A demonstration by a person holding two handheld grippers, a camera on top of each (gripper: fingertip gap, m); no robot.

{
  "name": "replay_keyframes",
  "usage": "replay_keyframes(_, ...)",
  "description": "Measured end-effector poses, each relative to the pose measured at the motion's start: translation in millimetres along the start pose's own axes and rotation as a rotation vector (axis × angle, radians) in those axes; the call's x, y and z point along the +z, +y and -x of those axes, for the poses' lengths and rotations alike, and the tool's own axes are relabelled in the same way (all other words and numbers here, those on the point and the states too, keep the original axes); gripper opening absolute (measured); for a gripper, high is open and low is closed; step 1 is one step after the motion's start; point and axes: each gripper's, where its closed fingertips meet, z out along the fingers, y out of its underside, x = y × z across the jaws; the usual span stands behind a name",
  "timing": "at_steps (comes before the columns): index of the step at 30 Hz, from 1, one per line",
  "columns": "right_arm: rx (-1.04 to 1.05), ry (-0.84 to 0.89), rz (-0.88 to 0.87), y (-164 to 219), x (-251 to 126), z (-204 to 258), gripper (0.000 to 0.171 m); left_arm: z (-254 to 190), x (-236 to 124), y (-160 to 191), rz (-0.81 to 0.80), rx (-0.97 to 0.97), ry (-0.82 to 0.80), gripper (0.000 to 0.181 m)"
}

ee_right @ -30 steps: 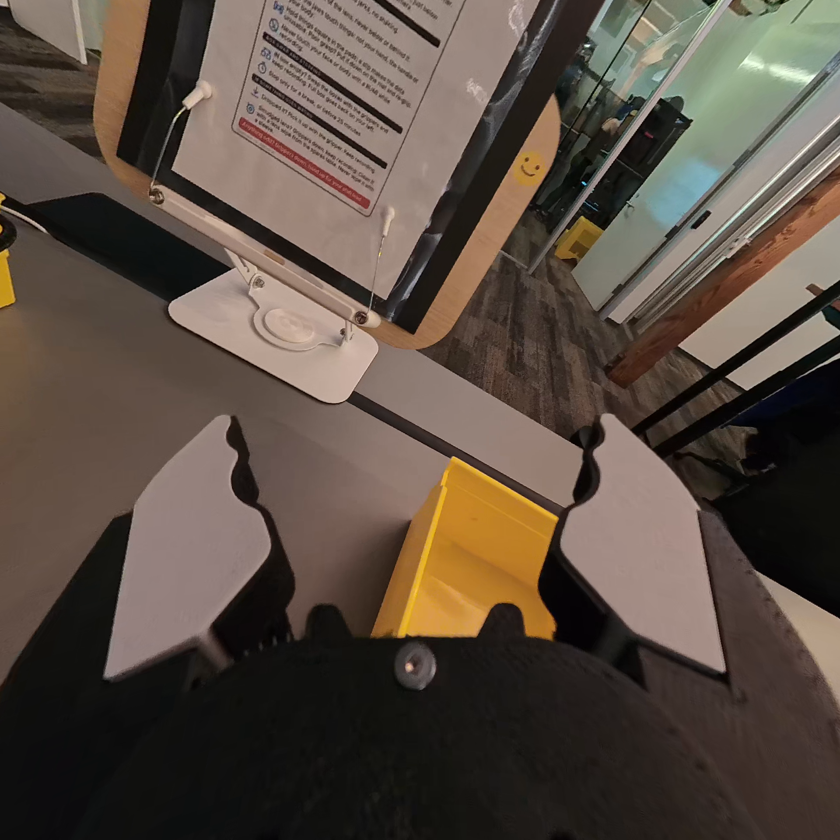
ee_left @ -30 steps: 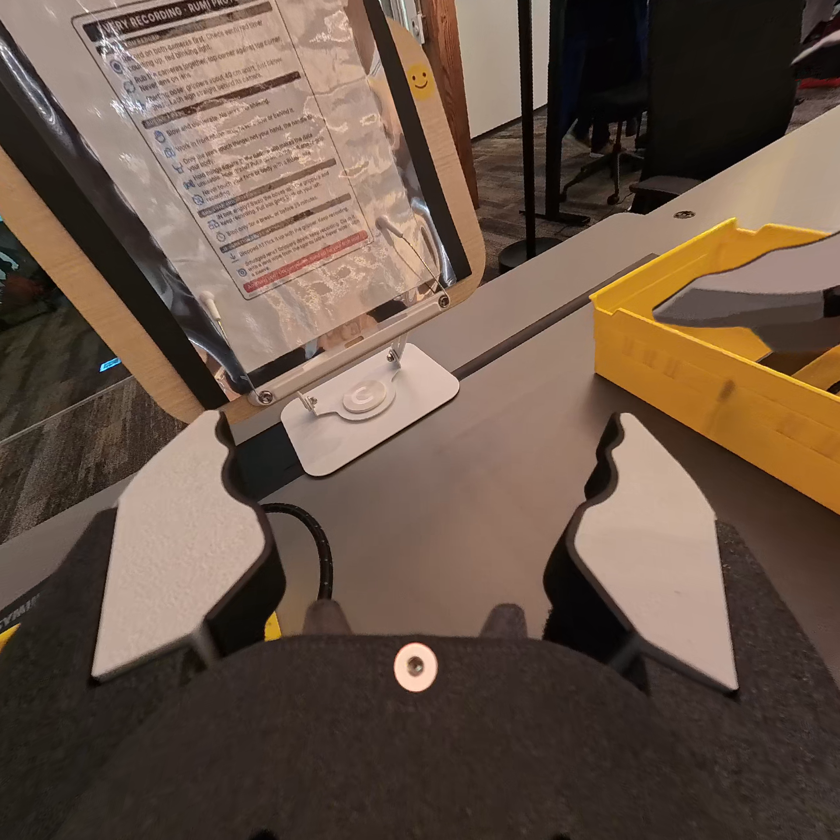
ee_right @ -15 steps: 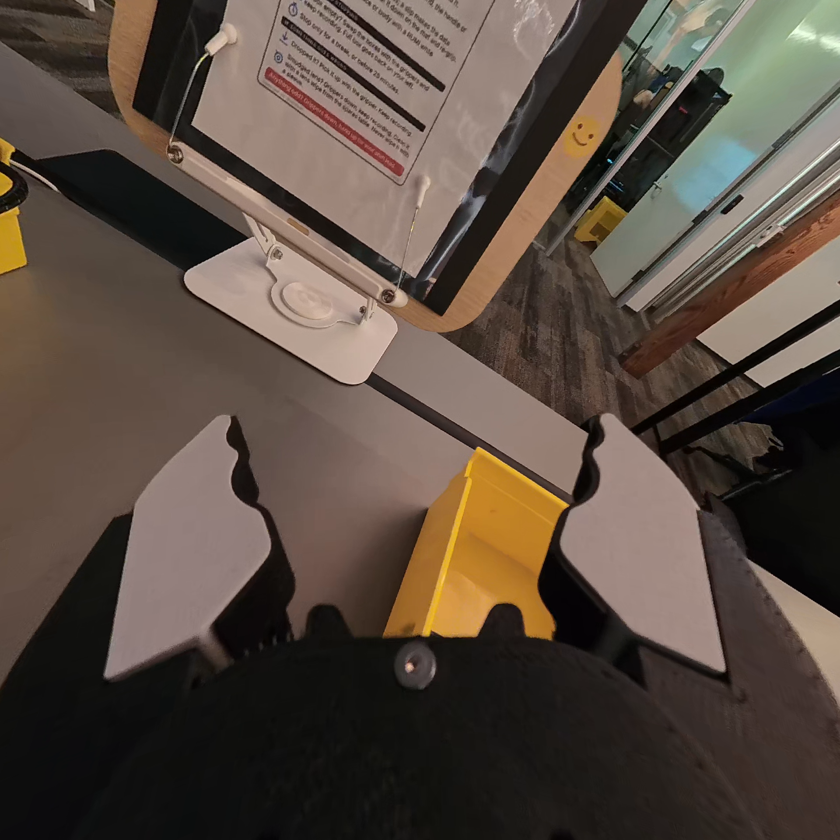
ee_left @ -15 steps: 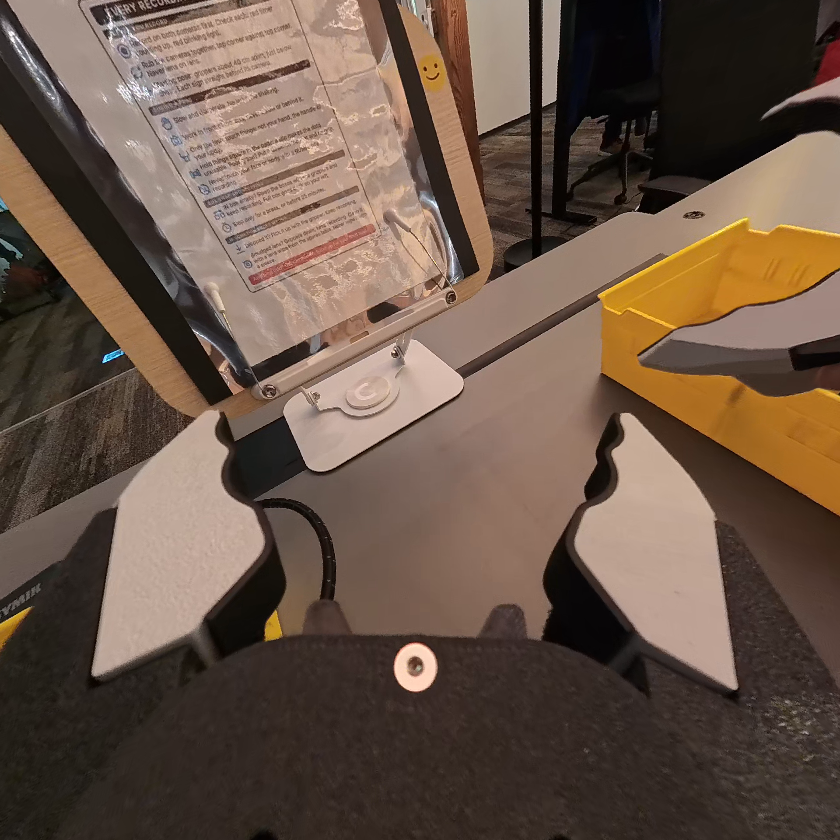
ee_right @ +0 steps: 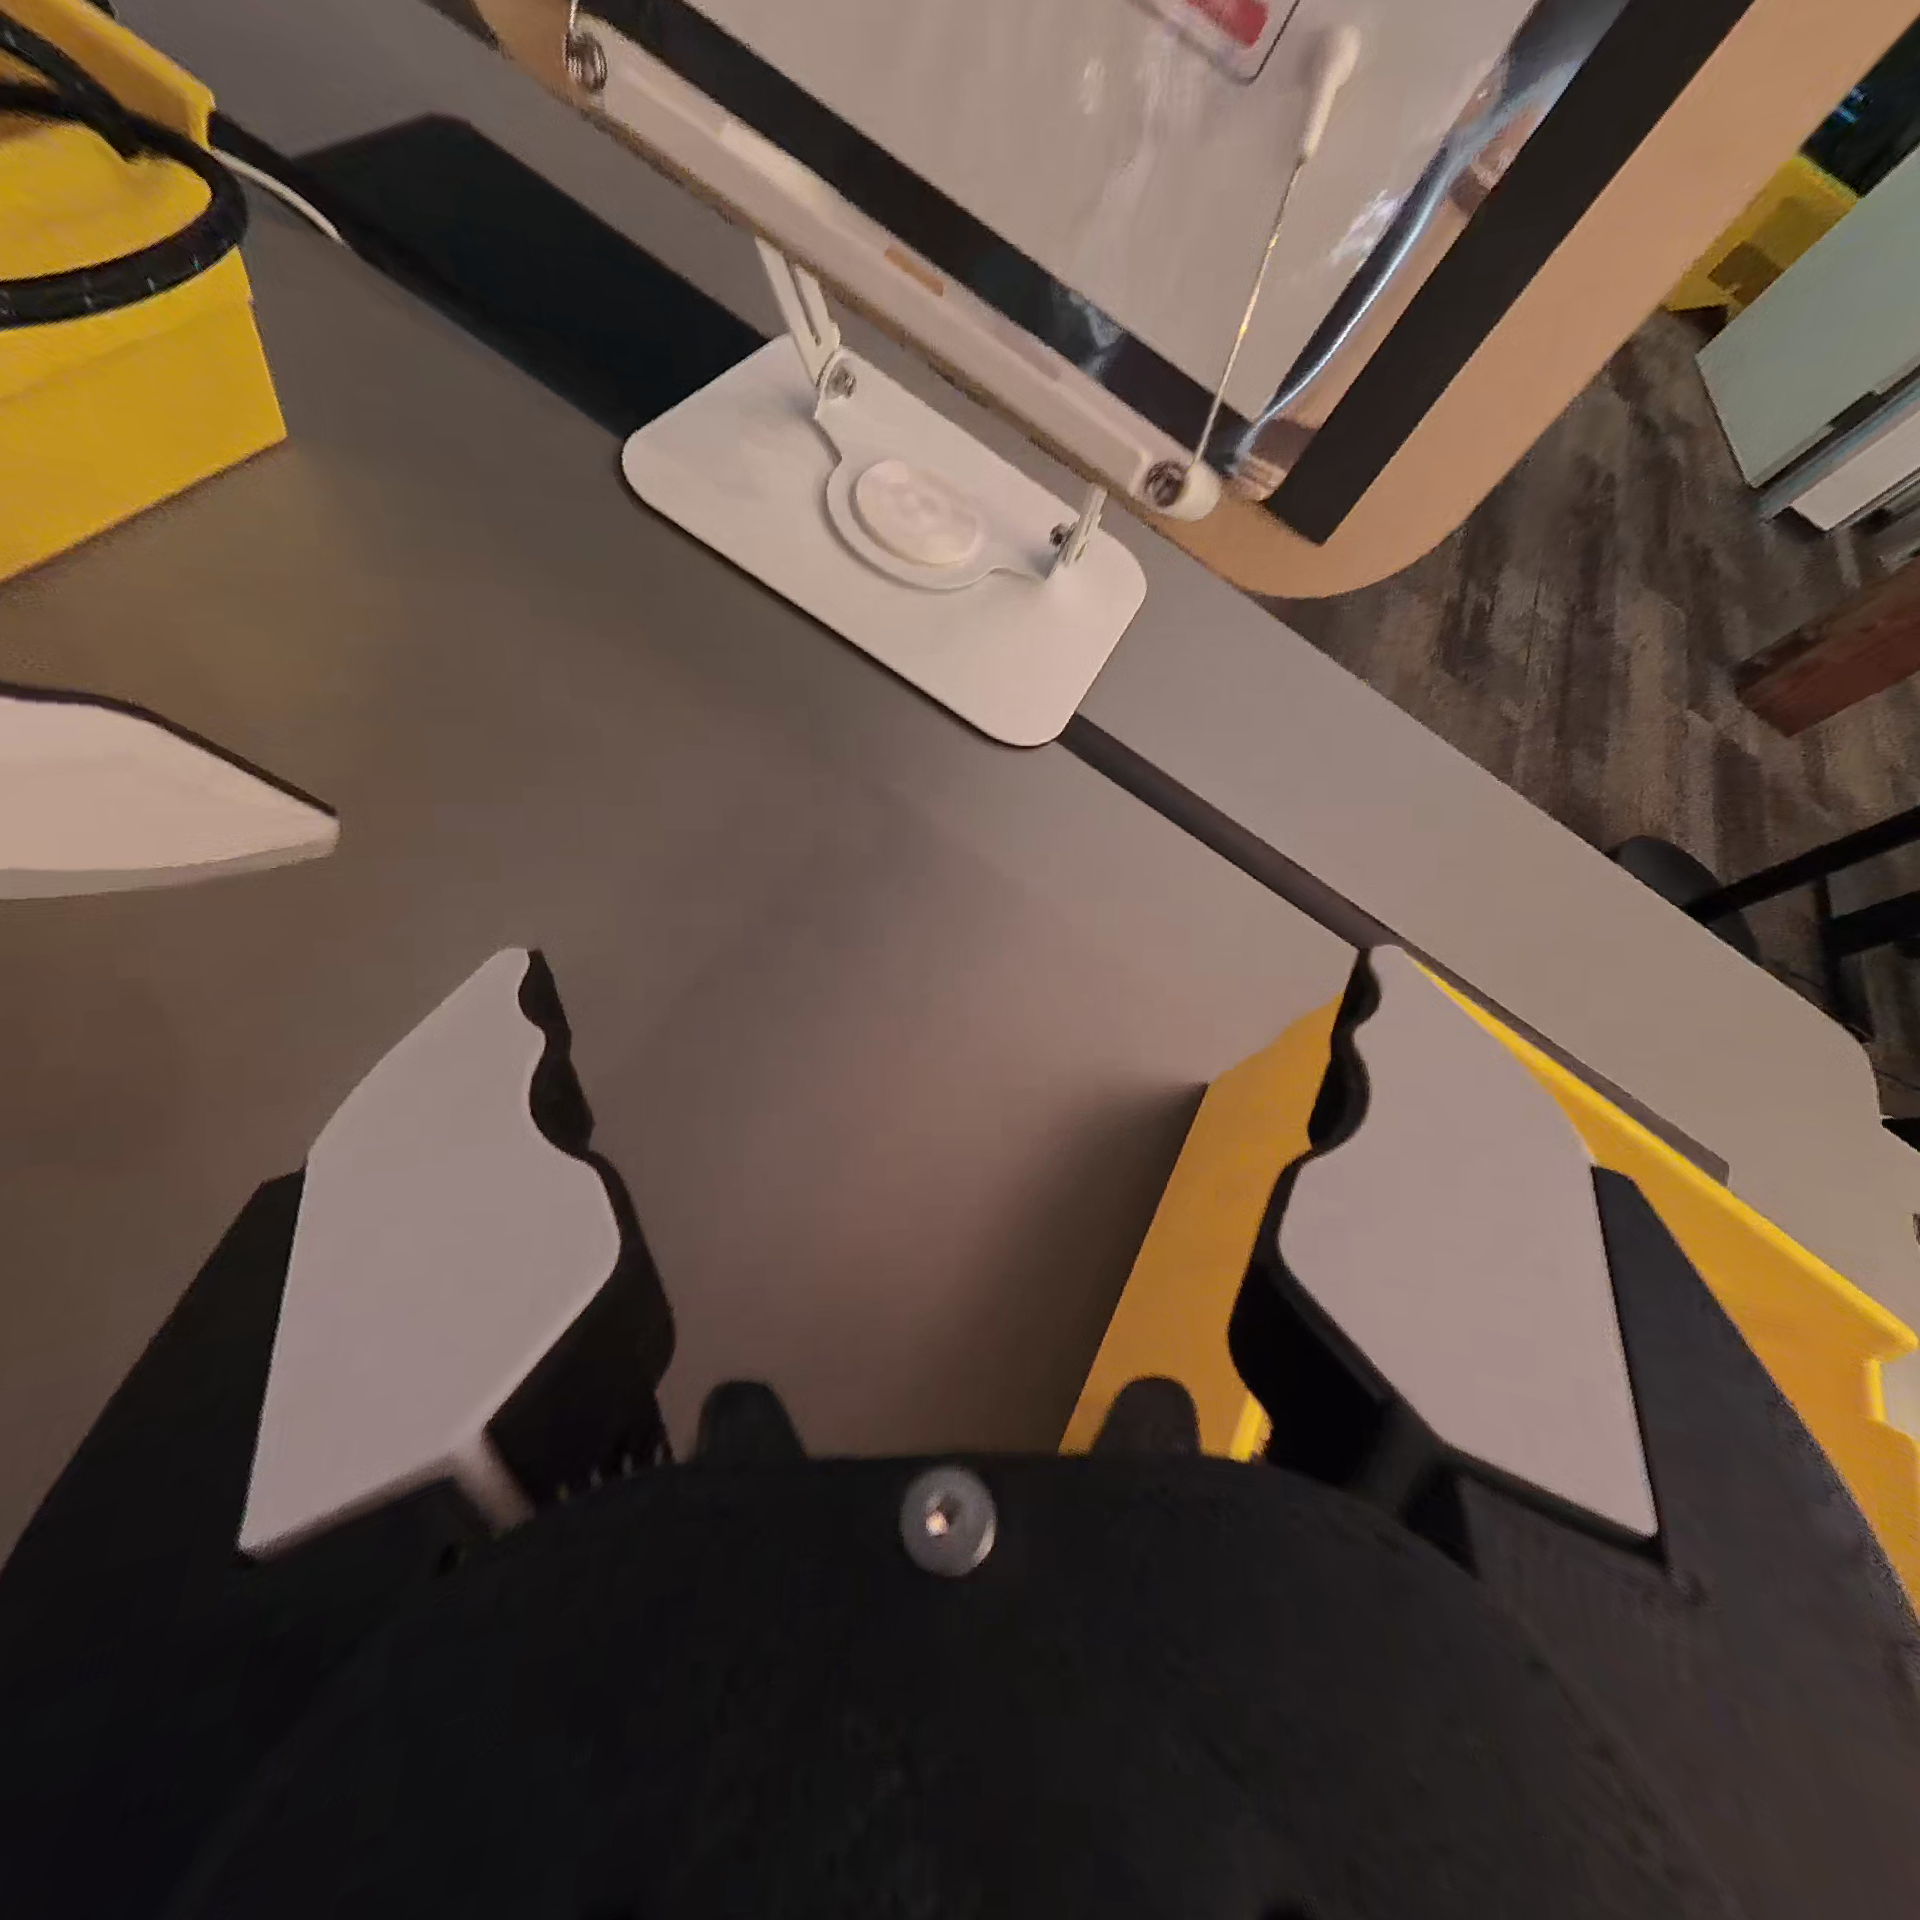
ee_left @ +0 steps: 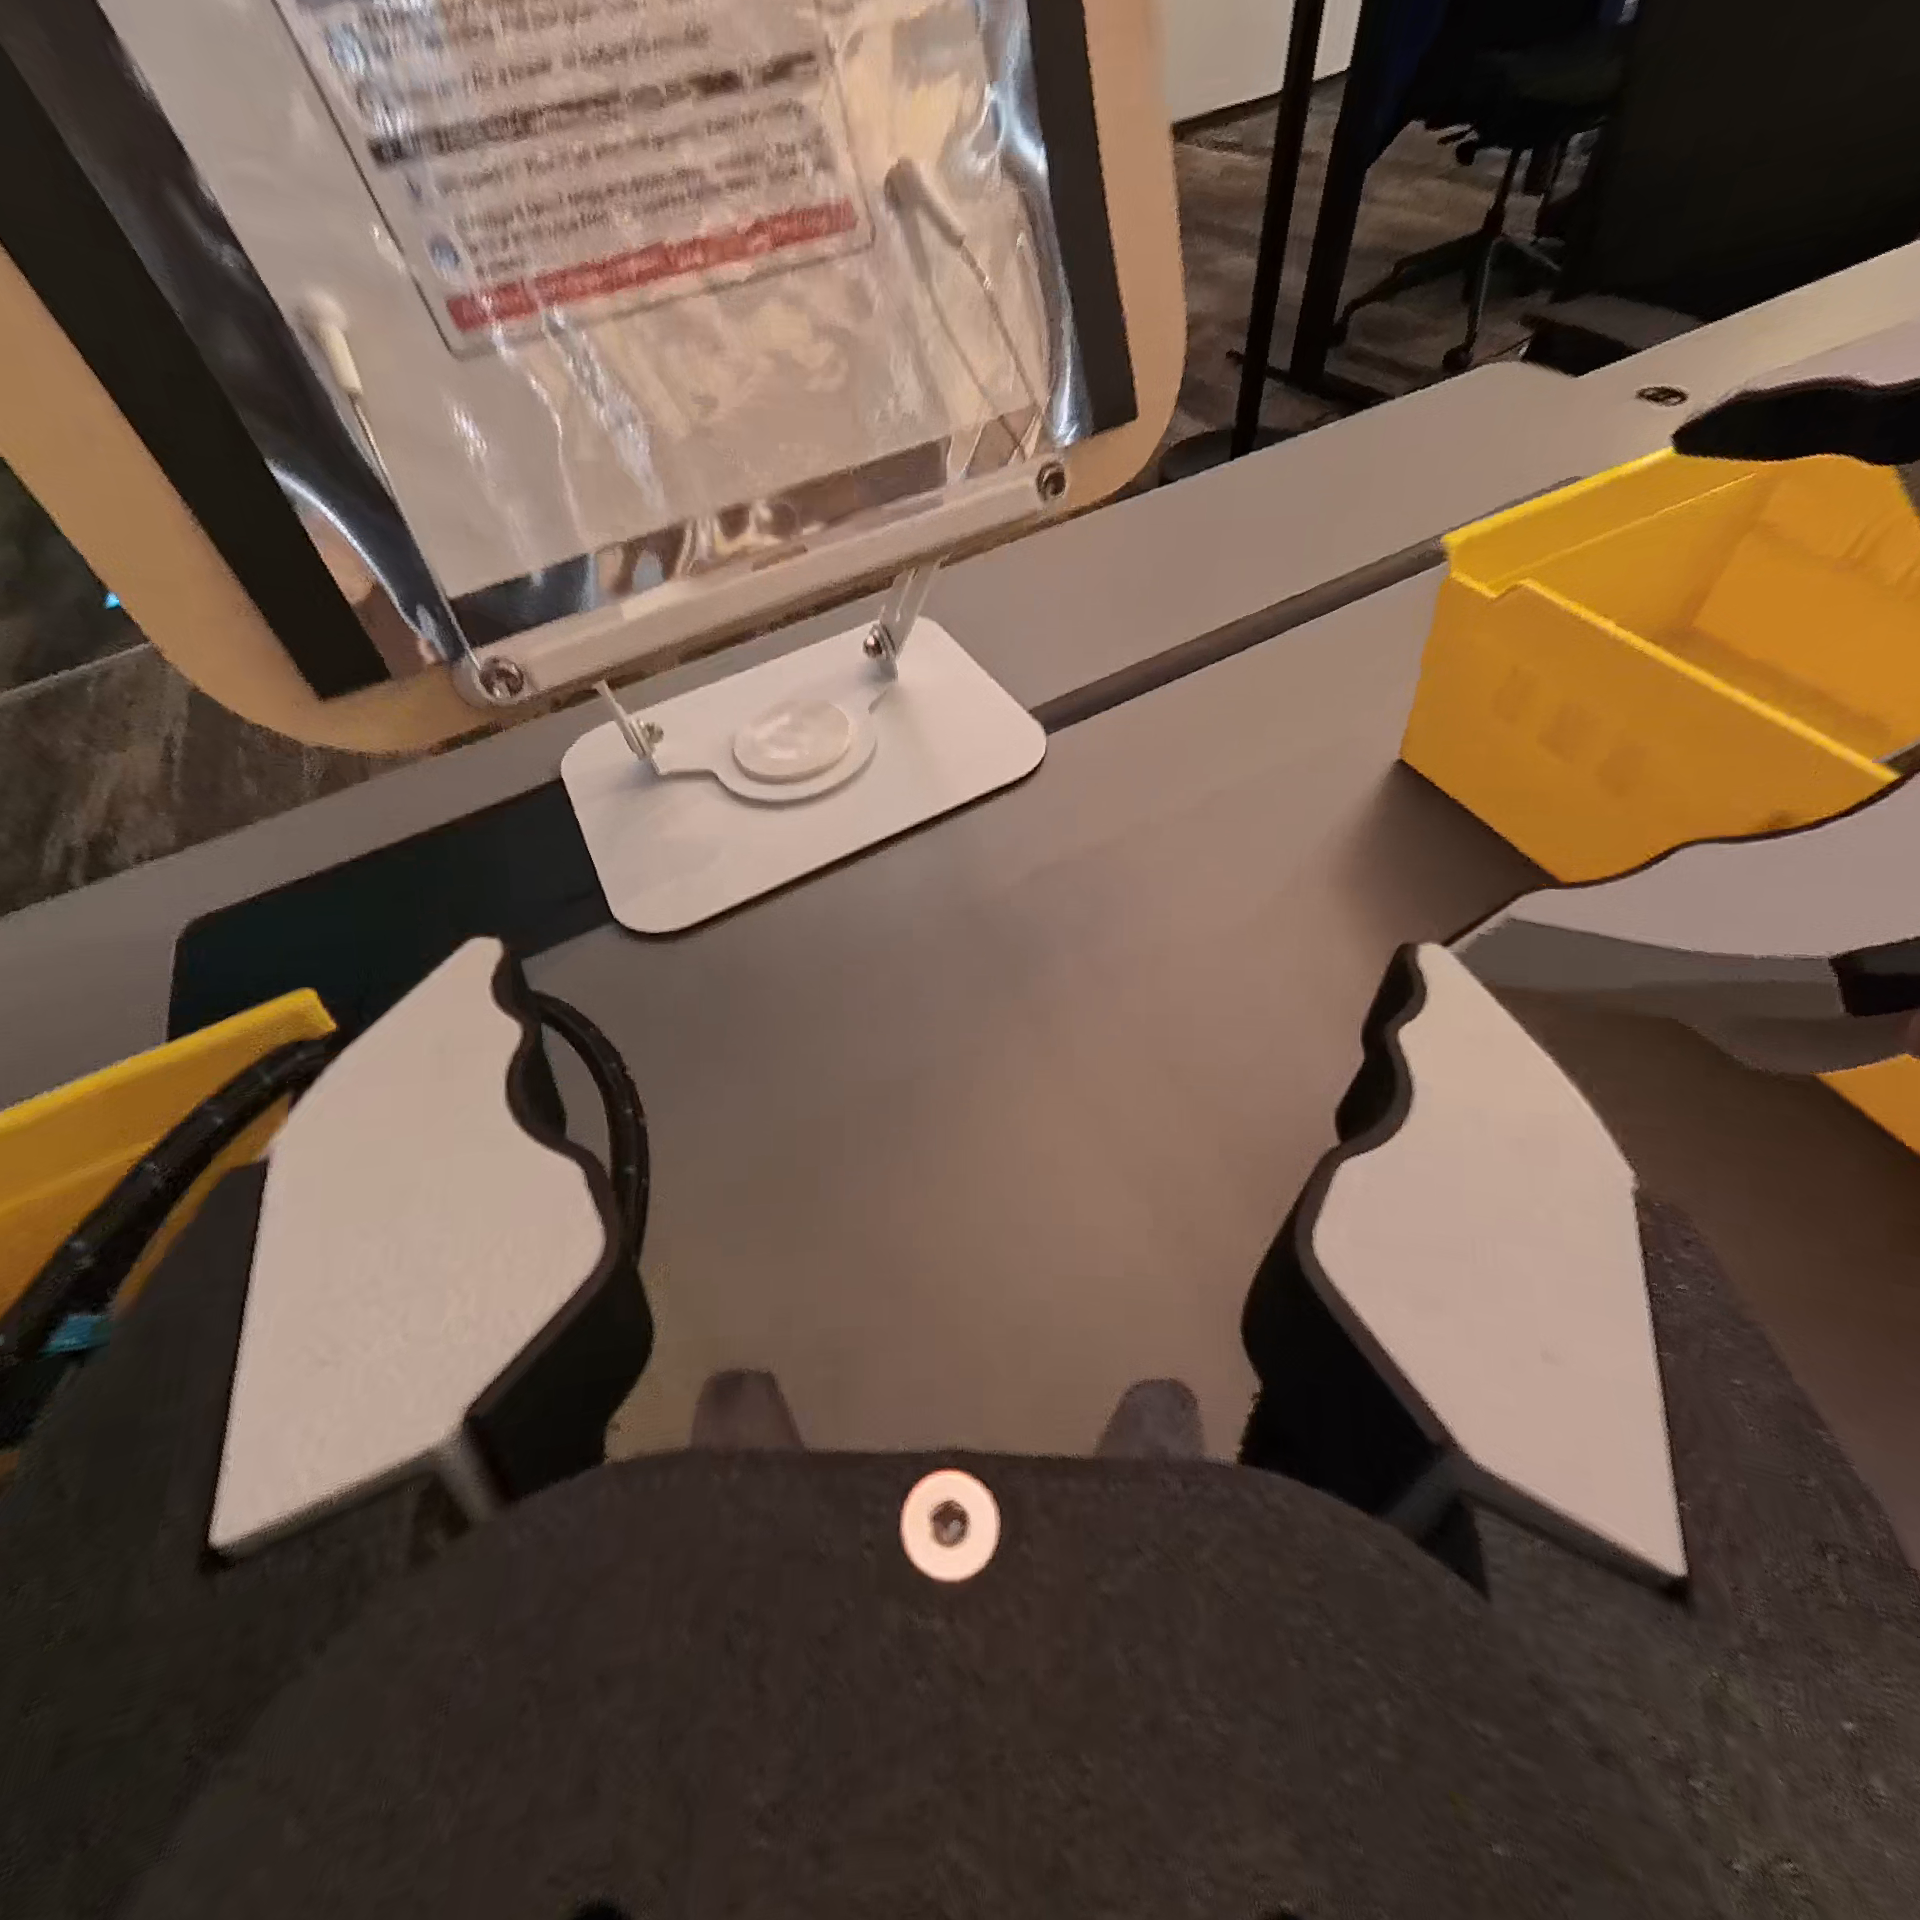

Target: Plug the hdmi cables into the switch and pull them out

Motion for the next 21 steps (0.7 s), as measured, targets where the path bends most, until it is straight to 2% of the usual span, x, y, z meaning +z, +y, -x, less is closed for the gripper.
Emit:
replay_keyframes(5,-0.045,-0.018,0.103,20,15,15,0.137,5,7,21,0.041,0.019,-0.057,0.145)
replay_keyframes(9,-0.085,0.013,0.131,25,18,16,0.137,4,2,18,-0.004,0.093,-0.117,0.144)
replay_keyframes(14,-0.087,0.067,0.121,19,2,-7,0.136,-32,-13,9,-0.059,0.25,-0.116,0.143)
replay_keyframes(17,-0.046,0.07,0.129,20,-8,-24,0.134,-70,-18,15,-0.058,0.291,-0.034,0.142)
replay_keyframes(21,0.013,0.05,0.147,28,-10,-34,0.13,-99,-8,49,0.054,0.217,0.099,0.142)
